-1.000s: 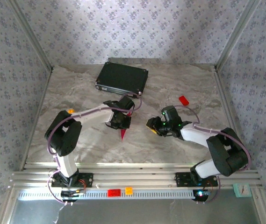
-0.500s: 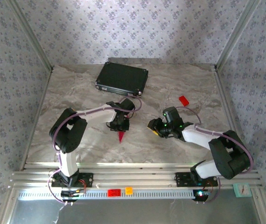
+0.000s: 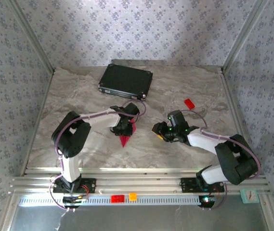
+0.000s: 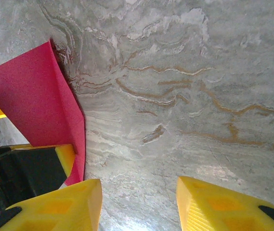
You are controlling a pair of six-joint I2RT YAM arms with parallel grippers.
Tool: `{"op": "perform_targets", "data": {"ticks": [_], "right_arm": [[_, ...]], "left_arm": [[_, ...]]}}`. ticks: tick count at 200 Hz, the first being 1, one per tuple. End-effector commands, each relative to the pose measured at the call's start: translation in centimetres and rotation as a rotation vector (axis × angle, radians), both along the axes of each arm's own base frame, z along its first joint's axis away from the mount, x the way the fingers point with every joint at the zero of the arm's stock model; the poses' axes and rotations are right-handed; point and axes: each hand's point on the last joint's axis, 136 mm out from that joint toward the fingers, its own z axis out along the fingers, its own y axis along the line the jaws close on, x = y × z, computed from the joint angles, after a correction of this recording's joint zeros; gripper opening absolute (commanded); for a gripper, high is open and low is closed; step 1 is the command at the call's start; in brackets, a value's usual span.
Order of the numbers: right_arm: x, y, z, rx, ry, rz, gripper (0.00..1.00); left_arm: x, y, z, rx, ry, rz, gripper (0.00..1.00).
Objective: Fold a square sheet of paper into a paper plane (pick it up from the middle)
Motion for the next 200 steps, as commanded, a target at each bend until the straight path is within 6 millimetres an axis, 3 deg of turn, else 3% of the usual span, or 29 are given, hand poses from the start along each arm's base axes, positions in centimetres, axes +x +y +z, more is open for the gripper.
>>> {"op": "perform_targets", "data": {"ticks": [1,62,144,161,169,200], "right_arm": [[-0.2,-0.6,0.0,-0.024,0.001,0.003,0.47],[-0.1,-1.4,0.5,-0.008,-0.005,-0.002,0.47],[-0.1,-4.3,2.2,-0.043,-0.035,-0.005,0.52],[-0.1,-6.1,2.7,-0.108,-0.033,-0.011,0.53],[0.1,-7.4,3.0,-0.151,-0.034,-0.023,0.53],[1.0,-13.2,5.4,-0.358,-0.074,-0.127,0.55]], "left_arm": [[-1.7,2.1,-2.0,0.096,0.043,0.022,0.33],[-2.5,1.5,-2.5,0.059,0.034,0.087,0.4],[-1.2,-0.5,2.2,-0.03,-0.072,0.109,0.44],[-1.5,-0.1,3.4,-0.034,-0.087,0.136,0.45],[-1.6,0.0,3.9,-0.048,-0.101,0.148,0.51],[-1.8,0.6,6.1,-0.089,-0.166,0.172,0.55]]}}
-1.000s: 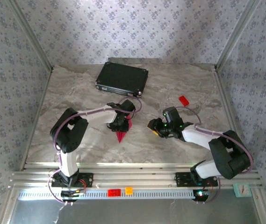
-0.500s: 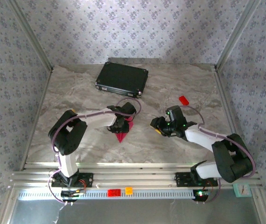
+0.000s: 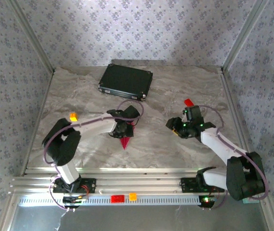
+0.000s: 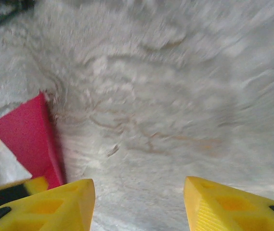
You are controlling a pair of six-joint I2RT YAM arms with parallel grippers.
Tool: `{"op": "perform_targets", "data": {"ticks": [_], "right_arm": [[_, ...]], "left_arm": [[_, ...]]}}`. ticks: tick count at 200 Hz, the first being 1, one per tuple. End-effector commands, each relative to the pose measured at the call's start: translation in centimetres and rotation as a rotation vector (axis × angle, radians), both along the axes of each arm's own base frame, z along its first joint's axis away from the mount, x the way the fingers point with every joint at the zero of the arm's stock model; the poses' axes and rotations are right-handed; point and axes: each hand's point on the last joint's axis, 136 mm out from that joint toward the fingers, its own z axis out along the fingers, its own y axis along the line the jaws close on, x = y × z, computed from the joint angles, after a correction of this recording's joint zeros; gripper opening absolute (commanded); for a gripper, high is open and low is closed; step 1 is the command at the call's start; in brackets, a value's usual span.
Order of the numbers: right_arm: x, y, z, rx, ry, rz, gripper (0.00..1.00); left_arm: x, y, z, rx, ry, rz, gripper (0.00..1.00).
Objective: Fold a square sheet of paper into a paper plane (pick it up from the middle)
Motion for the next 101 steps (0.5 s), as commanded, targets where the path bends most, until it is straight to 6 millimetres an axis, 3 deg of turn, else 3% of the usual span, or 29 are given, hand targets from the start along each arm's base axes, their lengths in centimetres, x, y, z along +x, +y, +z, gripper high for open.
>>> {"op": "perform_targets", "data": {"ticks": [1,28,50,76,101], "right_arm": [[-0.3,-4.8,1.9,-0.219,-0.017,-0.05,0.55],[0.4,-12.1,4.6,-0.549,-0.114,-0.257,0.56],[1.4,-16.3,6.1,-0.799,-0.249,-0.329,0.71],[3.3,-17.9,5.9,-0.943,-0.341,-0.274,0.75],[6.0,-18.0,2.3,-0.952,-0.405,-0.223,0.76]], "left_arm": [[-0.4,1.0,2.3,-0.014,-0.052,0.039,0.55],[0.0,2.8,4.8,-0.007,-0.163,0.049,0.58],[1.9,5.6,7.1,0.019,-0.285,0.057,0.66],[5.0,11.3,8.7,0.061,-0.379,0.111,0.73],[7.8,17.6,9.5,0.154,-0.477,0.218,0.86]]}}
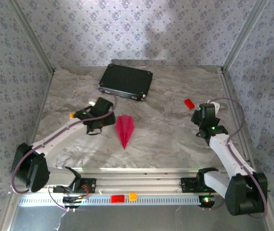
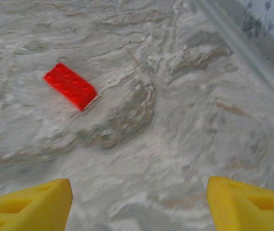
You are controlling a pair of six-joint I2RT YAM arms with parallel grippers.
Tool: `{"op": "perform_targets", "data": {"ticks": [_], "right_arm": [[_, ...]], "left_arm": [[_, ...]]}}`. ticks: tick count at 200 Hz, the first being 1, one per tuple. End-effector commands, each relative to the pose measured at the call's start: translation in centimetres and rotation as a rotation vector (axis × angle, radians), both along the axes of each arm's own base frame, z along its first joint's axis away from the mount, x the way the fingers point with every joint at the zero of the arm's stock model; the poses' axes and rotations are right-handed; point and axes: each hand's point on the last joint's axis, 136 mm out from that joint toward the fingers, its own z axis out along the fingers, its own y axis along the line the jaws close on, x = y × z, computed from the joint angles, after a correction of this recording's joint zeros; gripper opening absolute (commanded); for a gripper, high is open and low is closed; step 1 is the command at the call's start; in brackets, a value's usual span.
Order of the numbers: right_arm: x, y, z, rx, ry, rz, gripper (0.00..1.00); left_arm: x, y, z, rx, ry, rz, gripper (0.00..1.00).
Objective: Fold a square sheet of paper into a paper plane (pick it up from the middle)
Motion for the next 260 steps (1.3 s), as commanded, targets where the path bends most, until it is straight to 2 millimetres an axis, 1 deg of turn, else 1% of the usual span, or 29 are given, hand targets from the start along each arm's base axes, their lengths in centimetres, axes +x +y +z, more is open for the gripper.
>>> {"op": "perform_targets", "data": {"ticks": [1,8,21,28,37,43,53,58,61,67,82,90,99,109,125,127,128,133,149,160,171,174,180,205,216,237,244,255,260], "right_arm": [[2.8,-1.4,-1.3,-0.158,-0.066,0.052,0.76],[3.8,-1.2,-1.7,-0.175,-0.079,0.073,0.76],[5.0,0.3,-2.7,-0.14,-0.091,0.155,0.77],[5.9,0.8,-2.7,-0.146,-0.14,0.192,0.77],[6.9,1.3,-2.6,-0.18,-0.157,0.24,0.77],[7.2,1.8,-2.8,-0.145,-0.163,0.255,0.77],[8.2,2.4,-1.9,-0.199,-0.242,0.321,0.77],[8.1,3.0,-2.9,-0.176,-0.233,0.356,0.77],[8.1,3.0,-3.4,-0.161,-0.223,0.357,0.77],[8.3,2.5,-3.4,-0.156,-0.245,0.338,0.77],[7.7,1.5,-4.2,-0.108,-0.271,0.327,0.77],[7.8,2.0,-3.8,-0.115,-0.335,0.351,0.78],[7.5,2.1,-4.0,-0.121,-0.292,0.356,0.81],[7.7,2.4,-4.2,-0.117,-0.287,0.369,0.81],[7.7,1.7,-4.3,-0.105,-0.275,0.333,0.87],[7.7,1.6,-4.2,-0.107,-0.277,0.329,0.89],[7.7,1.5,-4.1,-0.109,-0.281,0.326,0.96],[7.7,1.5,-4.2,-0.111,-0.283,0.325,0.99],[7.7,1.1,-4.0,-0.127,-0.287,0.298,0.99],[7.5,0.6,-3.9,-0.146,-0.295,0.258,0.99],[7.3,0.1,-3.8,-0.162,-0.297,0.221,0.99],[7.3,0.1,-3.8,-0.164,-0.297,0.218,0.99],[7.3,0.0,-3.8,-0.169,-0.297,0.212,0.99],[7.3,0.0,-3.7,-0.174,-0.302,0.206,0.99],[7.2,0.0,-3.7,-0.177,-0.301,0.205,0.99],[7.2,0.0,-3.6,-0.184,-0.304,0.2,0.99],[7.2,0.0,-3.6,-0.191,-0.305,0.196,0.99],[7.1,-0.1,-3.5,-0.204,-0.307,0.187,0.99],[7.1,0.0,-3.6,-0.206,-0.307,0.185,0.99]], "left_arm": [[2.4,5.4,1.1,0.133,-0.103,0.059,0.86],[3.0,7.1,1.4,0.149,-0.116,0.101,0.87],[3.9,10.4,1.8,0.211,-0.149,0.19,0.9],[4.2,12.1,1.7,0.246,-0.163,0.238,0.91],[4.7,13.5,1.0,0.287,-0.167,0.238,0.91],[5.0,14.4,0.7,0.313,-0.177,0.251,0.91],[5.3,15.4,0.4,0.339,-0.194,0.268,0.91],[5.4,15.7,0.3,0.35,-0.202,0.264,0.91],[5.6,15.8,0.2,0.353,-0.216,0.261,0.92],[5.9,16.0,-0.1,0.36,-0.24,0.256,0.92],[6.6,15.9,-0.8,0.346,-0.292,0.219,0.93],[6.9,15.8,-1.0,0.34,-0.314,0.212,0.93],[7.3,15.9,-1.4,0.335,-0.335,0.215,0.93],[7.7,16.2,-1.8,0.332,-0.353,0.231,0.92],[8.1,16.3,-2.7,0.358,-0.342,0.216,0.9],[8.1,16.3,-2.9,0.364,-0.341,0.21,0.9],[8.2,16.3,-3.0,0.366,-0.34,0.205,0.9],[8.3,16.1,-3.3,0.372,-0.342,0.189,0.89],[8.7,15.9,-3.6,0.377,-0.344,0.165,0.88],[9.3,14.9,-3.5,0.372,-0.378,0.083,0.87],[9.4,14.0,-4.0,0.35,-0.423,0.024,0.9],[9.3,14.0,-4.3,0.354,-0.433,0.023,0.9],[9.4,14.3,-3.8,0.354,-0.472,0.048,0.91],[9.5,14.8,-4.2,0.278,-0.446,0.044,0.92],[9.5,15.0,-4.3,0.268,-0.444,0.045,0.9],[9.4,15.0,-4.3,0.269,-0.445,0.046,0.73],[9.2,15.0,-4.4,0.27,-0.449,0.048,0.68],[8.7,15.3,-4.4,0.27,-0.473,0.067,0.69],[8.4,15.4,-4.4,0.27,-0.495,0.079,0.77]]}}
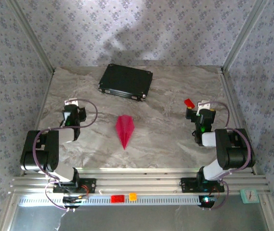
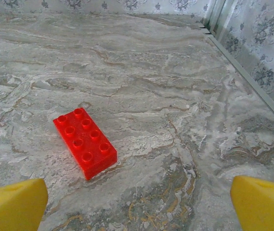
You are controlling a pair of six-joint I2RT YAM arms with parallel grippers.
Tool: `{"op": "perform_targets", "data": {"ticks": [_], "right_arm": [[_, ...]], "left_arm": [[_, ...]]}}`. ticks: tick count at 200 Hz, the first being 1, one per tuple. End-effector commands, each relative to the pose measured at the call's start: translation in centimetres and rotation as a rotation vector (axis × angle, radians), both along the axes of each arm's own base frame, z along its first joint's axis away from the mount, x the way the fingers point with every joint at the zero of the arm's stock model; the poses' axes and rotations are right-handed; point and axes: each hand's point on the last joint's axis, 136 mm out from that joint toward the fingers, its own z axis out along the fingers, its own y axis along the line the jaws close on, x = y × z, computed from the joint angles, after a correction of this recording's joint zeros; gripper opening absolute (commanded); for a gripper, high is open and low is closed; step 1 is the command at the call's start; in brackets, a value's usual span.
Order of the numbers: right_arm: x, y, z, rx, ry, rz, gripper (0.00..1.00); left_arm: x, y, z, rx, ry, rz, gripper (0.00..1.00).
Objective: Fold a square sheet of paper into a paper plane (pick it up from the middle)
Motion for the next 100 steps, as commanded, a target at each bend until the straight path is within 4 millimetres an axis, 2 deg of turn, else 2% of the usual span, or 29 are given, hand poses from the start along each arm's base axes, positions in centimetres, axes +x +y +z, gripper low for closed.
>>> {"op": "perform_targets", "data": {"ticks": [1,8,15,18,26,36,46,73,92,100], "right_arm": [[-0.3,-0.3,0.2,-0.017,-0.024,-0.039,0.99],[-0.3,-0.4,0.1,-0.018,-0.022,-0.044,0.99],[-0.3,-0.4,0.1,-0.017,-0.021,-0.046,0.99],[-0.3,-0.4,0.1,-0.017,-0.022,-0.045,0.99],[-0.3,-0.4,0.2,-0.016,-0.023,-0.045,0.99],[-0.3,-0.4,0.1,-0.017,-0.021,-0.046,0.99],[-0.2,-0.4,0.2,-0.017,-0.025,-0.046,0.99],[-0.3,-0.1,-0.2,-0.007,-0.009,-0.028,0.99],[-0.2,-0.2,0.0,0.006,-0.013,-0.021,0.99],[-0.1,-0.3,0.1,0.003,-0.019,-0.024,0.99]], "left_arm": [[-0.2,-0.1,0.9,-0.019,-0.097,-0.003,0.78],[-0.5,-0.3,0.4,-0.012,-0.132,-0.022,0.84],[-0.2,-0.8,1.1,0.004,-0.186,-0.048,0.9],[-0.1,-1.3,1.3,-0.004,-0.179,-0.073,0.92],[-0.1,-2.4,0.2,-0.026,-0.085,-0.148,0.93],[0.5,-2.0,0.5,-0.054,-0.129,-0.155,0.95],[0.4,-2.0,0.0,-0.09,-0.069,-0.169,1.0],[0.4,-1.9,0.2,-0.088,-0.091,-0.165,1.0],[-0.2,0.1,0.5,-0.033,-0.121,-0.012,1.0],[-0.3,0.2,0.6,-0.026,-0.125,0.005,1.0]]}}
